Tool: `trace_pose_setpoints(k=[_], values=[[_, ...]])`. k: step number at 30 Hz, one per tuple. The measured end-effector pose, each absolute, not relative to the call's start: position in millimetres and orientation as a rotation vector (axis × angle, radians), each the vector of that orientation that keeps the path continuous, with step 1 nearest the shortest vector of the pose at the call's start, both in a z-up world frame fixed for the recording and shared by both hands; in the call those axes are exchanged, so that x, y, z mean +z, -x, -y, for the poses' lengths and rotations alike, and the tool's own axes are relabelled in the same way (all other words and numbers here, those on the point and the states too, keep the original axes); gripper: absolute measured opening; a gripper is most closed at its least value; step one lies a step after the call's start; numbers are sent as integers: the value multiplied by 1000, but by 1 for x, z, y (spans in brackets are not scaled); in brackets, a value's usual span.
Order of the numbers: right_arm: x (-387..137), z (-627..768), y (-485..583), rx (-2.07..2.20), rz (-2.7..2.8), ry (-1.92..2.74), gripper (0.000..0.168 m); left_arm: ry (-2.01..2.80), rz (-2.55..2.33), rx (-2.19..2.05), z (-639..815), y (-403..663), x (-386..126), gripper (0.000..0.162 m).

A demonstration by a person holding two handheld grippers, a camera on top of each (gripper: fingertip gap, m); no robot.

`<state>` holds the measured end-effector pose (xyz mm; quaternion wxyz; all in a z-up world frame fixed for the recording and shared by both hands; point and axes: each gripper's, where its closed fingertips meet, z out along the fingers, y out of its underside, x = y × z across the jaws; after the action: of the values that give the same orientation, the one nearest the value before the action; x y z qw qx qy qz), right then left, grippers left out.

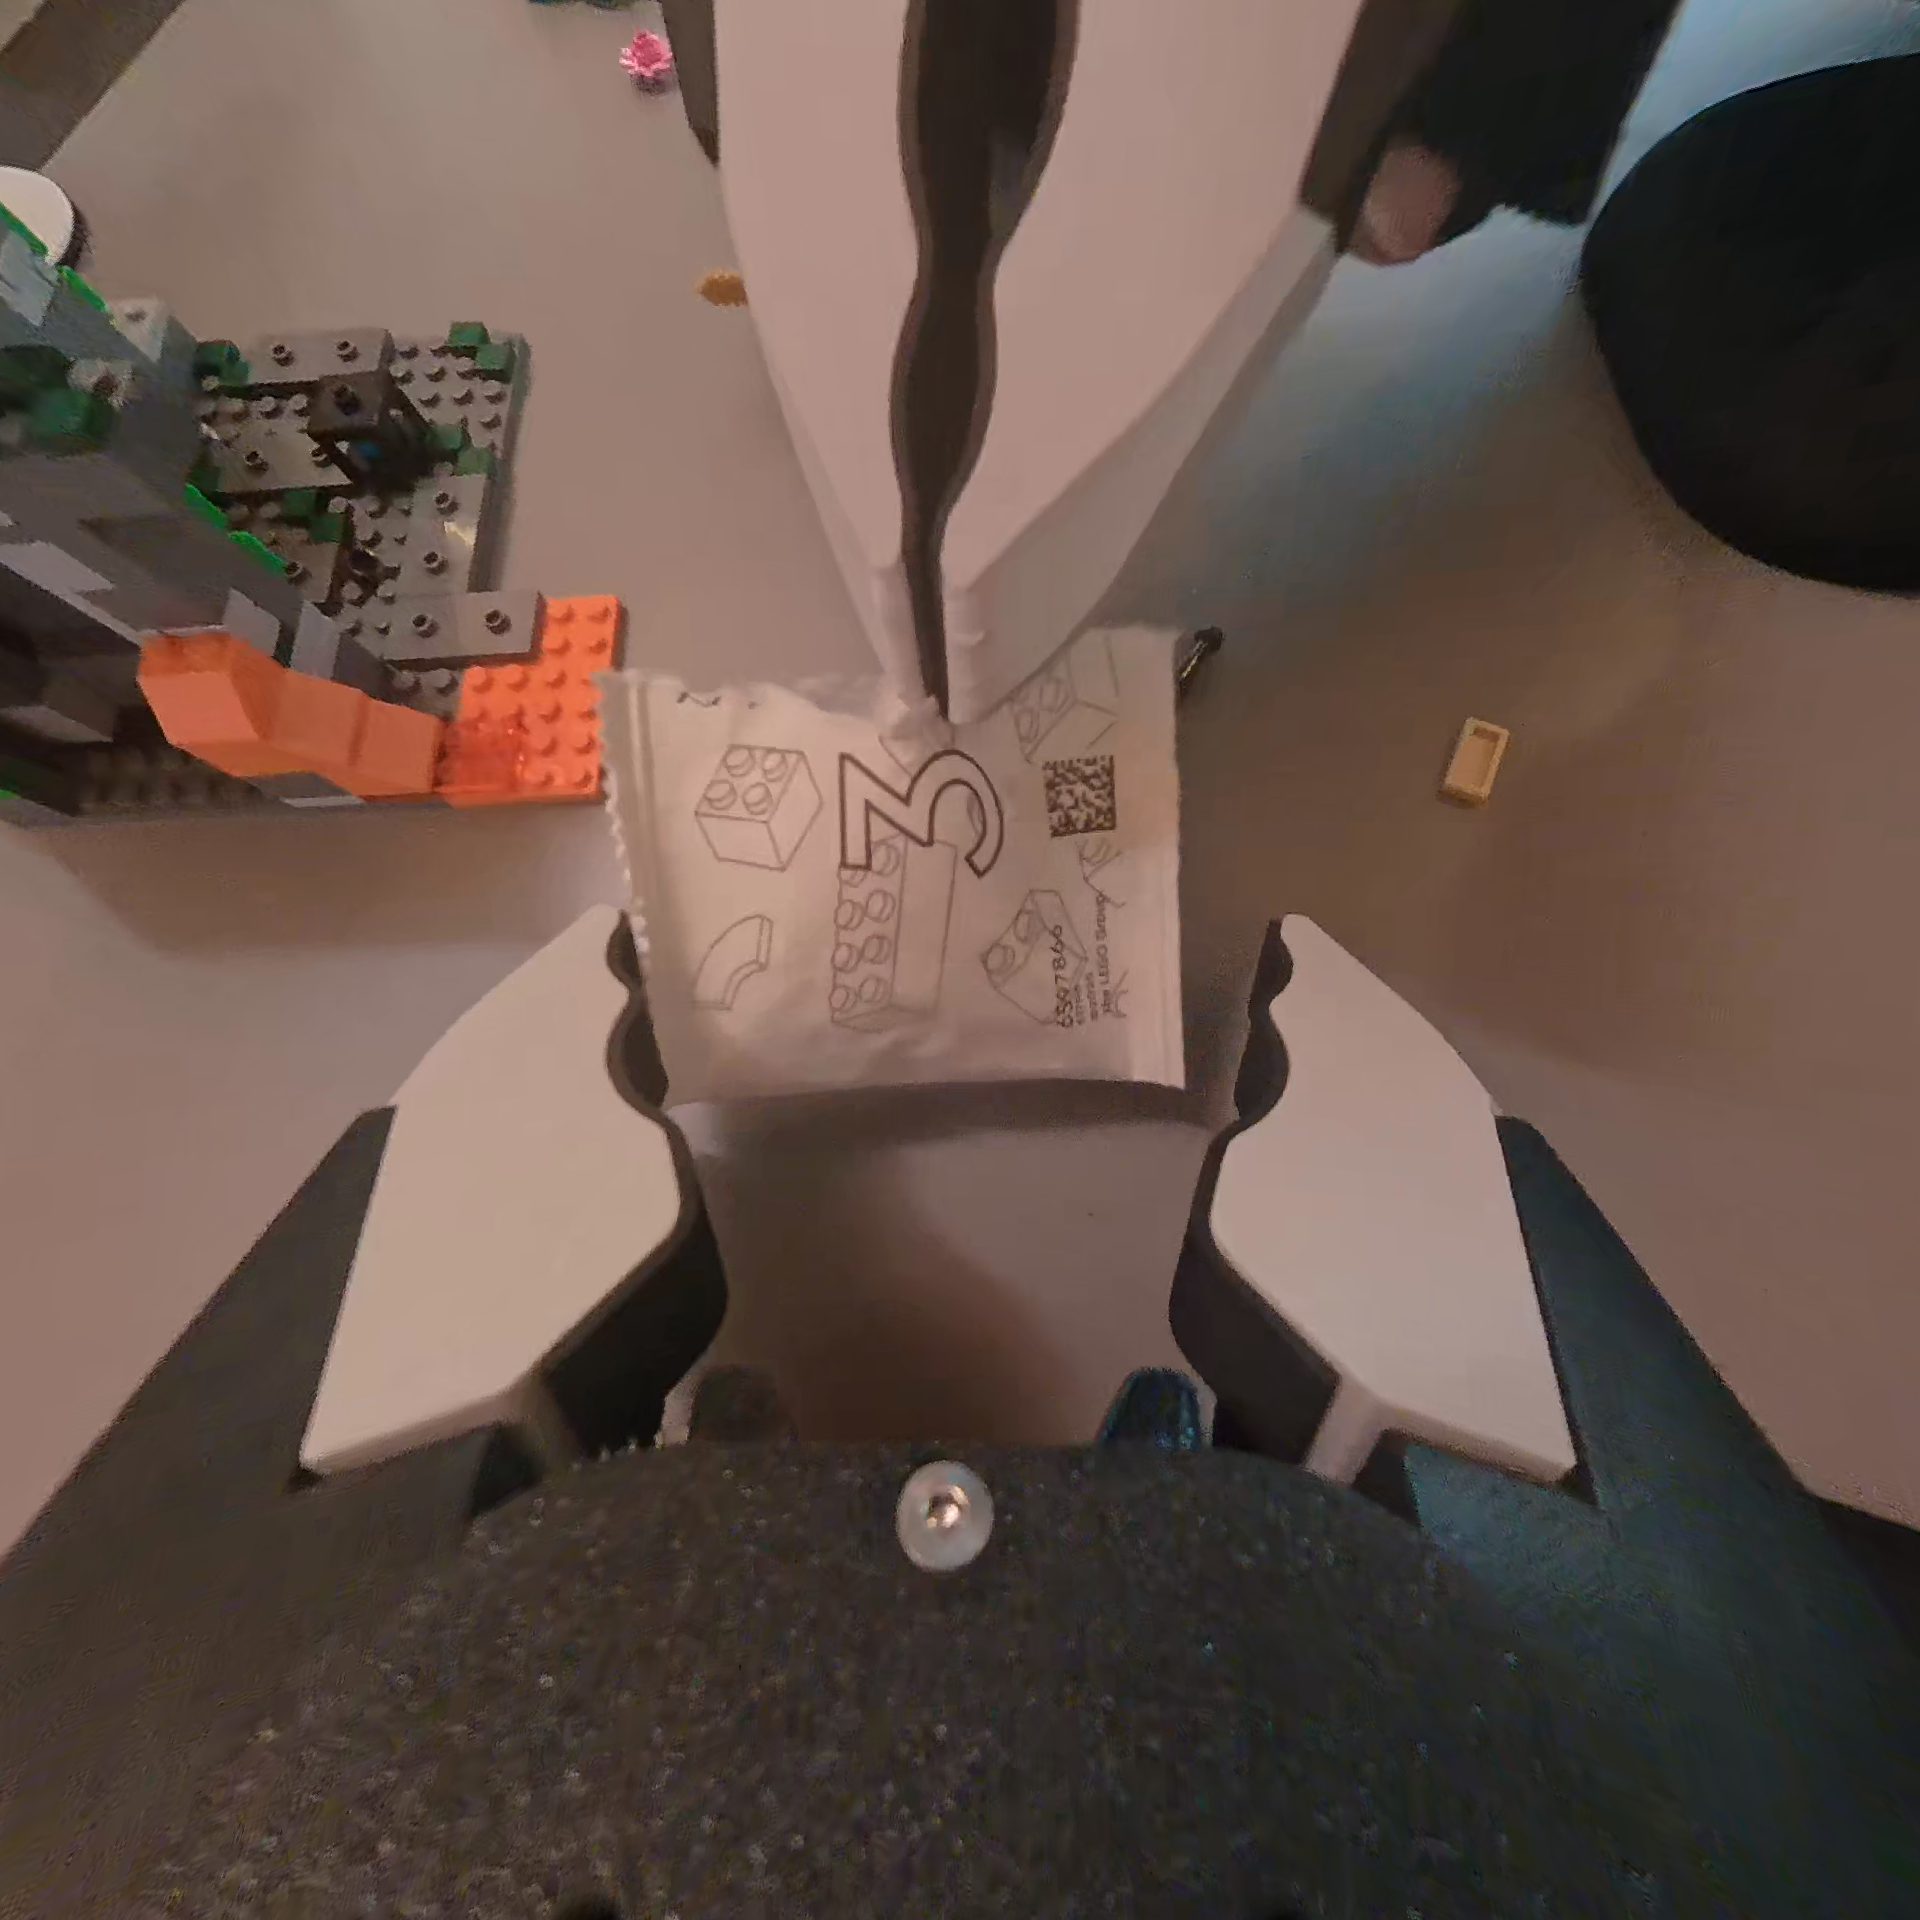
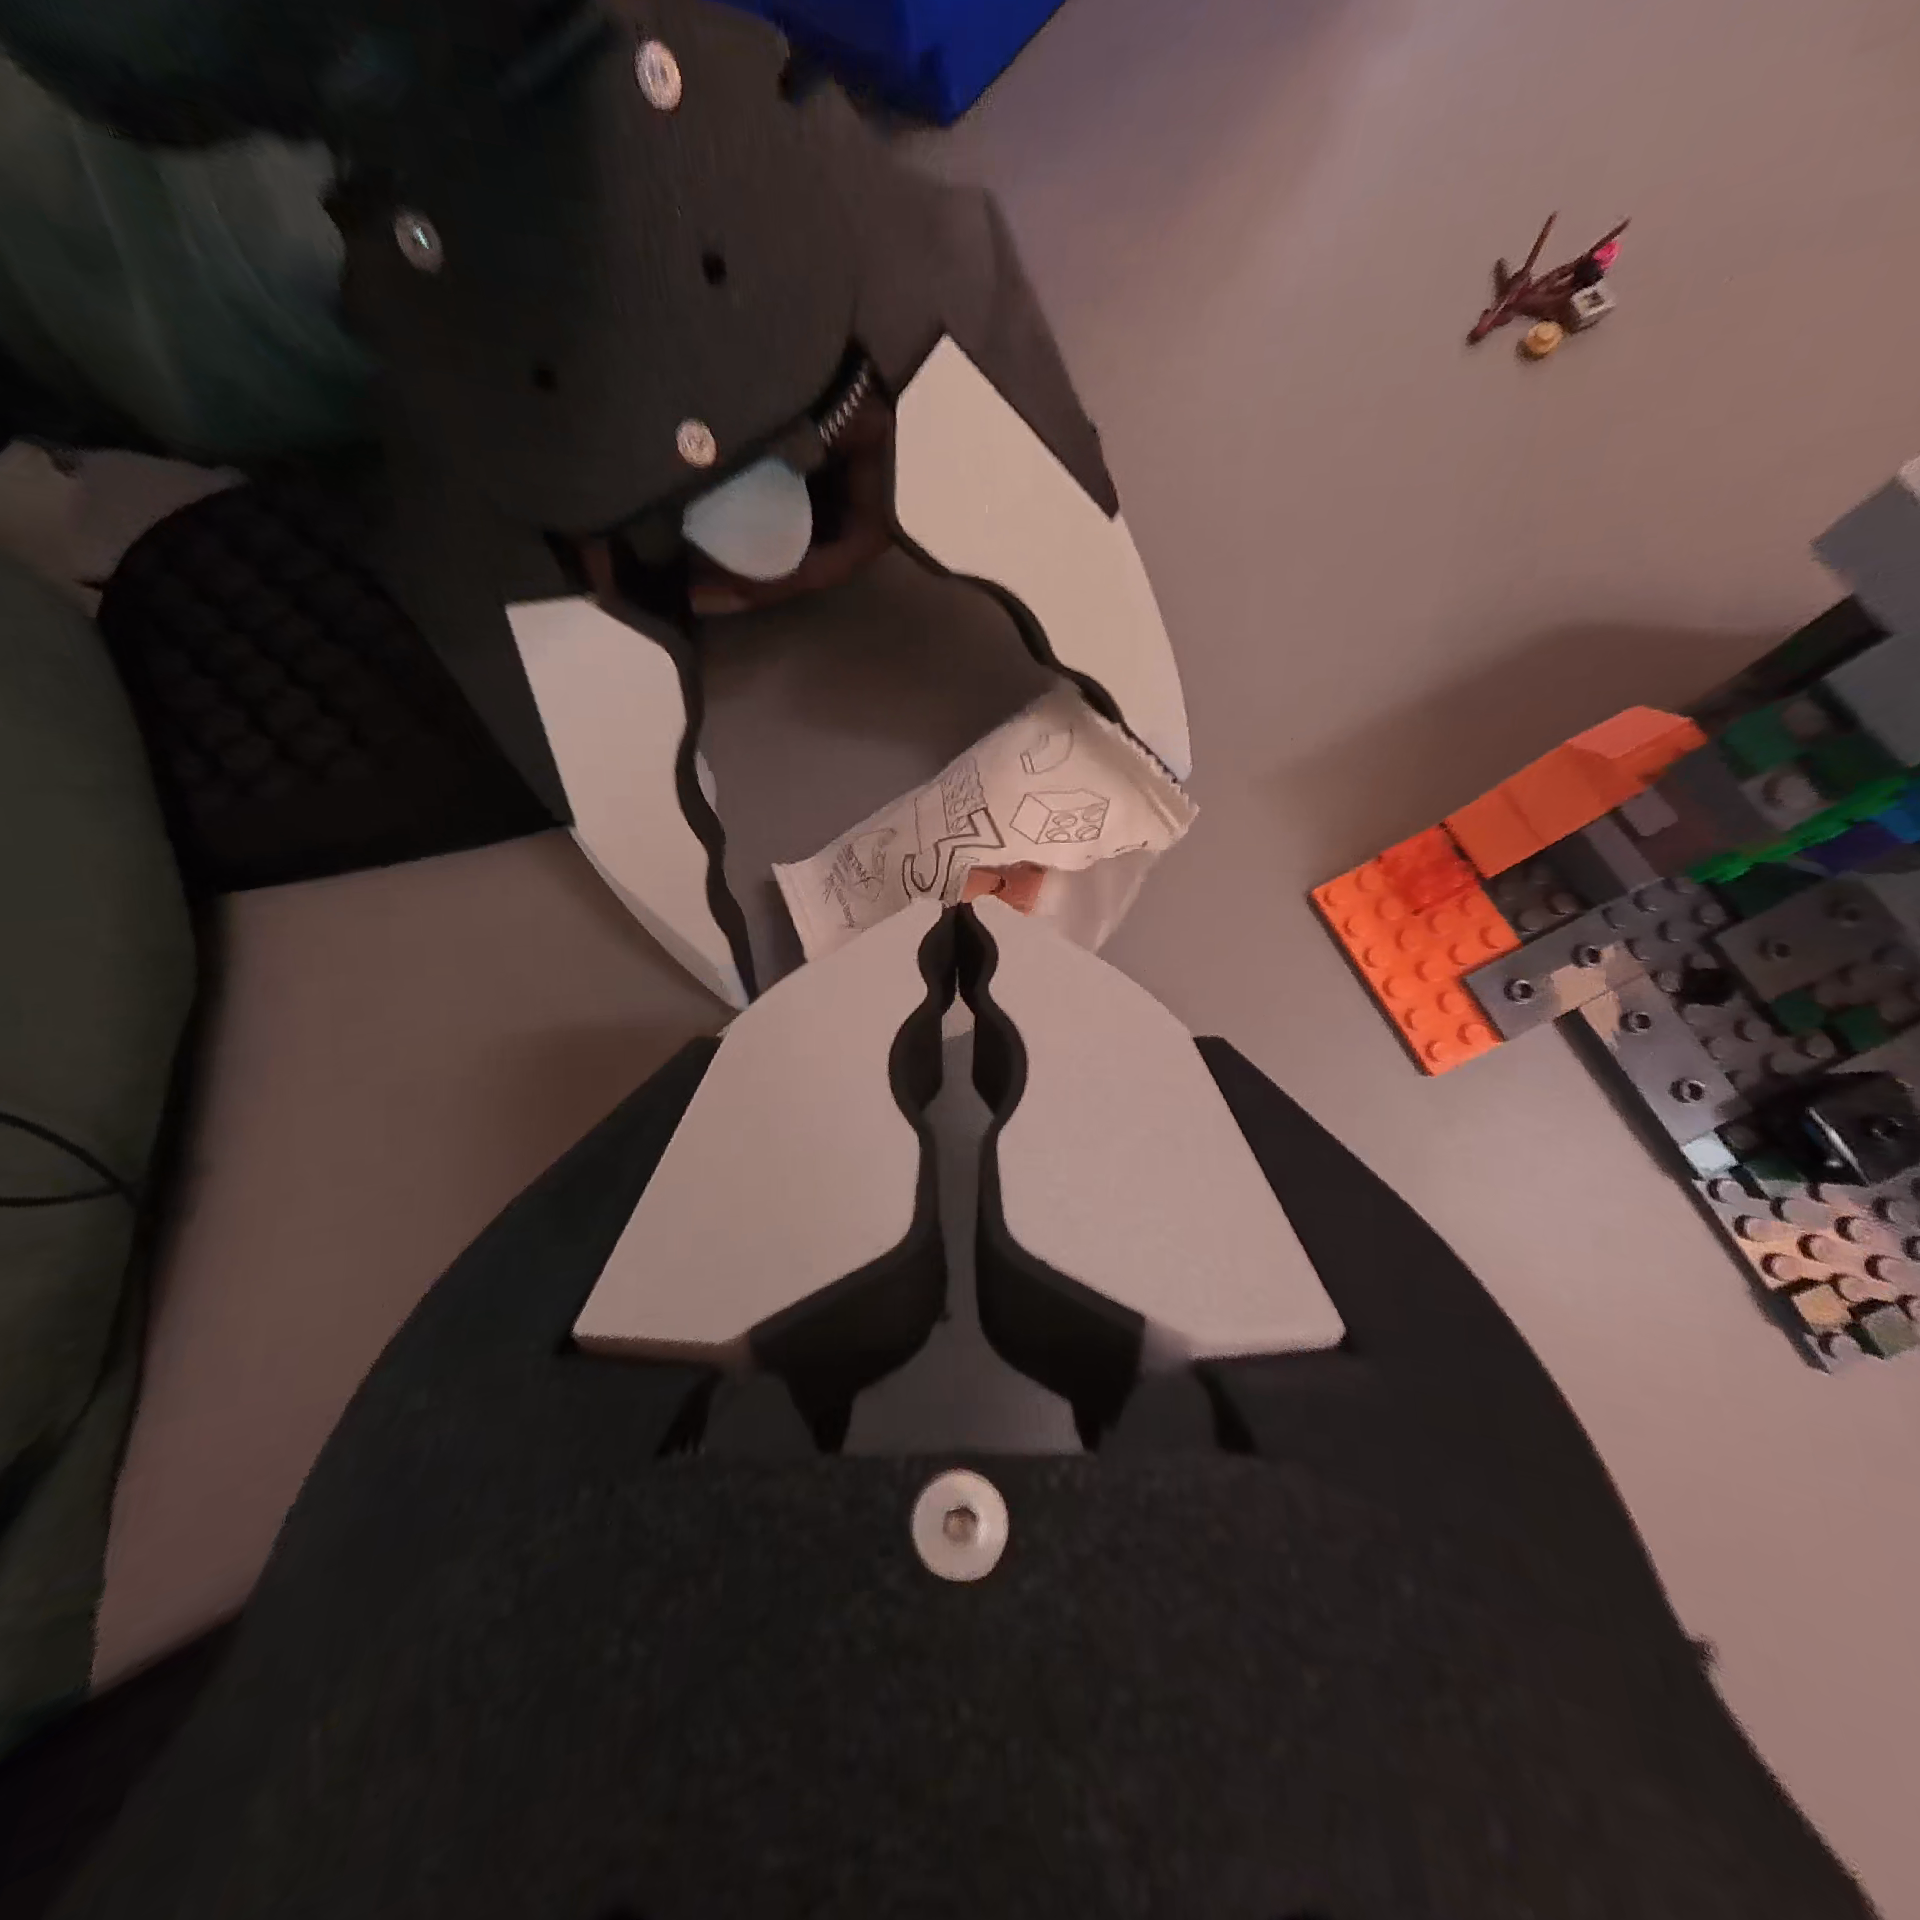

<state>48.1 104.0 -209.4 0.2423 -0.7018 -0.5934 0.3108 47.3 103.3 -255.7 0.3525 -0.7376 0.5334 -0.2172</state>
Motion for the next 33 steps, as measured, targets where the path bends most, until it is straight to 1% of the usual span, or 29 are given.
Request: trace_pose_setpoints(k=[1,5,11,15,22,33], values=[[-206,-103,-47,856,1612,1918,0,1911,-1371,-552,-105,-48,-256,109],[-200,-98,-41,872,1590,1912,0,1920,-1354,-523,-107,-50,-260,107],[-197,-93,-37,906,1586,1904,0,1883,-1354,-446,-112,-49,-260,86],[-197,-93,-37,909,1583,1899,0,1858,-1361,-436,-112,-49,-258,79],[-194,-98,-38,902,1562,1888,0,1809,-1353,-449,-112,-50,-252,74],[-190,-101,-40,902,1545,1867,0,1772,-1326,-467,-114,-49,-243,71]])
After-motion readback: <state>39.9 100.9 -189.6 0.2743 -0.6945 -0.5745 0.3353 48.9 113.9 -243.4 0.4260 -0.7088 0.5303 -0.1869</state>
